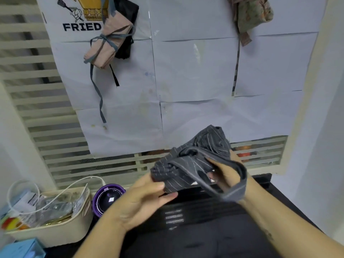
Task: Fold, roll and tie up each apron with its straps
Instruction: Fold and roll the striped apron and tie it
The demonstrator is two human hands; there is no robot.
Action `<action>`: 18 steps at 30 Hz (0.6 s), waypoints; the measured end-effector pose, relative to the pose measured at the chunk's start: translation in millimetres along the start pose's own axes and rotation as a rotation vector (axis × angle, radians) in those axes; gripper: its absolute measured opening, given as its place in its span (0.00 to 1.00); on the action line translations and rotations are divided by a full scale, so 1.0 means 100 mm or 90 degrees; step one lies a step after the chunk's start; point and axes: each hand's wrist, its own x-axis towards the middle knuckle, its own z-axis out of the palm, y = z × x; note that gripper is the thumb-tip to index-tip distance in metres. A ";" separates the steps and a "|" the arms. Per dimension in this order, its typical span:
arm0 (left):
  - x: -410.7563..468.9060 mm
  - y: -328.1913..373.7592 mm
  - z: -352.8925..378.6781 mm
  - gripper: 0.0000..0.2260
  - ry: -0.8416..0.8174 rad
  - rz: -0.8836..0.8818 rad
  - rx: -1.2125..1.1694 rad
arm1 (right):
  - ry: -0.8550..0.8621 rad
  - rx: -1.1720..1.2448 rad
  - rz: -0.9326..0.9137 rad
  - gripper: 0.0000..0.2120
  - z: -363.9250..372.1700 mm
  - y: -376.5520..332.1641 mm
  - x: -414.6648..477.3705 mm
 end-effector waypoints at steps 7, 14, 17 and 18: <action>0.02 0.31 0.22 0.42 0.146 0.065 0.485 | -0.090 -0.330 -0.087 0.24 0.12 -0.10 -0.09; 0.07 0.30 0.34 0.31 0.038 -0.018 0.629 | -0.118 -0.258 -0.040 0.25 0.12 -0.04 -0.06; 0.04 0.35 0.25 0.24 -0.025 -0.070 0.569 | -0.129 -0.260 -0.004 0.27 0.11 -0.04 -0.07; 0.04 0.34 0.25 0.24 -0.029 -0.082 0.550 | -0.129 -0.273 0.001 0.27 0.11 -0.04 -0.07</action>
